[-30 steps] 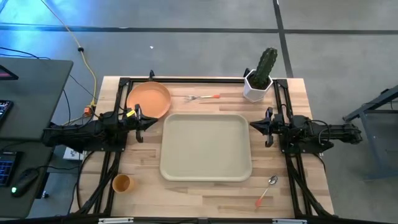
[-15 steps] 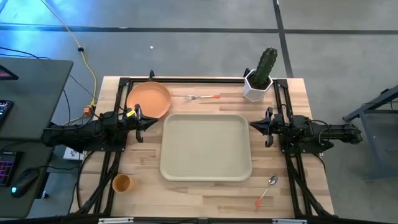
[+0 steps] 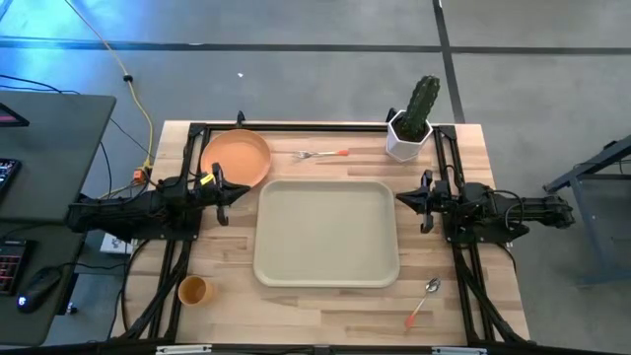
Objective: Pick and place plate/cup/fork/spoon on tray
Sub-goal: Put the orange plate on the middle of the light brown serving tray
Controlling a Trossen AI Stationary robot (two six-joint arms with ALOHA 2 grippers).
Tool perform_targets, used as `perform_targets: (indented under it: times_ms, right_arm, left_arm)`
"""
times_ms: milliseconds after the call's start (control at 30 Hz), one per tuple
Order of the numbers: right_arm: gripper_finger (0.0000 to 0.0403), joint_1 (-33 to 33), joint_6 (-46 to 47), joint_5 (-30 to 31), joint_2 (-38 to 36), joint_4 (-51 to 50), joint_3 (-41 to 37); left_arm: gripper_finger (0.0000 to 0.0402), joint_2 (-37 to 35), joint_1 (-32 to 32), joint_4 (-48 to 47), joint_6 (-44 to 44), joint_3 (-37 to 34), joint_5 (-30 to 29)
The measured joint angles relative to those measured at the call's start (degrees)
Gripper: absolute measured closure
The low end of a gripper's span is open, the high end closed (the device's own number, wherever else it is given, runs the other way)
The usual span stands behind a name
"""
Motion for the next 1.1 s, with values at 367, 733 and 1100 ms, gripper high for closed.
perform_targets:
  times_ms: [367, 733, 1100]
  right_arm:
    - [0.0402, 0.0, -6.64, 0.27, -0.01, 0.04, 0.01]
    - [0.0402, -0.12, -3.48, 30.73, 0.42, 8.96, -0.01]
    - [0.0402, -0.09, 29.69, 46.77, 1.37, 5.19, 0.19]
  left_arm:
    - [0.0398, 0.0, -0.02, -0.32, 25.11, 0.0, 1.91]
    - [0.0398, 1.07, 0.44, 18.59, 19.58, -0.01, -4.61]
    - [0.0398, 1.11, 0.44, 24.49, -36.13, -0.04, -34.02]
